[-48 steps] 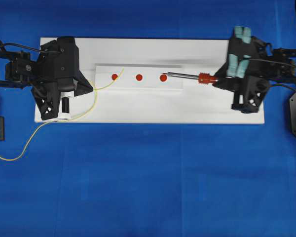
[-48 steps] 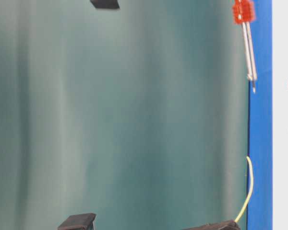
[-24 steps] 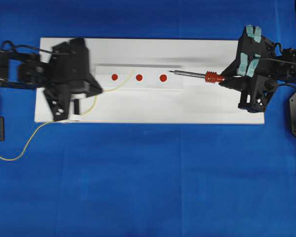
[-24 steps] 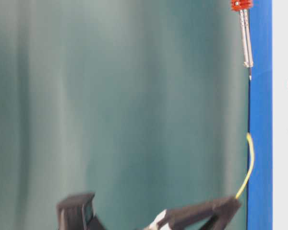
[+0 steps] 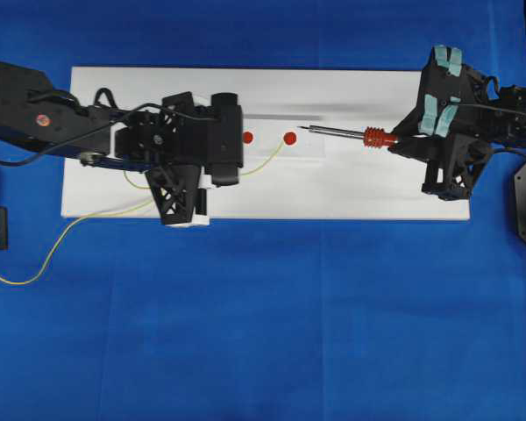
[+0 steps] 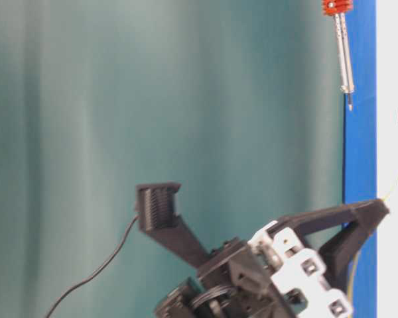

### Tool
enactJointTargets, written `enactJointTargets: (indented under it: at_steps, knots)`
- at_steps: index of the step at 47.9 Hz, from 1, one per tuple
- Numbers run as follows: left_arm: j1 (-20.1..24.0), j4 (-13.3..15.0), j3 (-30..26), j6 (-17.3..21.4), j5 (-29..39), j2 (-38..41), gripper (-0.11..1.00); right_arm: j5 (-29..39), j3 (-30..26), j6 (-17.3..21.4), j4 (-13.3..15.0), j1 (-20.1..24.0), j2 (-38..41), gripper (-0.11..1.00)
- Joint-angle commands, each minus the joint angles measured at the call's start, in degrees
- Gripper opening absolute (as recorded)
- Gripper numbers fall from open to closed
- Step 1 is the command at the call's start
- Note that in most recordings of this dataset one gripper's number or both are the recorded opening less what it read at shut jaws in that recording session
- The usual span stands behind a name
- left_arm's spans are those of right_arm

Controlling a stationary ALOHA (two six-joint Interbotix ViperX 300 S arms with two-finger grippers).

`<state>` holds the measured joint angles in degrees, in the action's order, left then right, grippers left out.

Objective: Touch the tip of the soldering iron to the tip of the solder at the mark.

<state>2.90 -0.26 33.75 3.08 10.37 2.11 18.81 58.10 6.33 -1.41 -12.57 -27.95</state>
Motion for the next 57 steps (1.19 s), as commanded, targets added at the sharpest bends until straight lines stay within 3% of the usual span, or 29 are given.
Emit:
enactJointTargets:
  at_steps: [1,17,42,57]
  knots:
    - [0.18,-0.18,-1.41,0.0,-1.41,0.26,0.02,-0.62,-0.62,0.09,-0.09,-0.18,-0.09,0.06]
    - [0.18,-0.09,-1.05,0.0,-1.93,0.44,0.02,-0.88,-0.62,0.09,-0.18,-0.18,0.79,0.06]
    - [0.7,-0.09,-1.41,0.18,-1.85,0.53,0.02,-1.23,-4.66,0.09,-0.18,-0.18,10.28,0.06]
    - [0.97,-0.09,-1.58,0.18,-1.76,0.53,0.02,-0.97,-5.01,0.09,-0.18,-0.18,11.43,0.06]
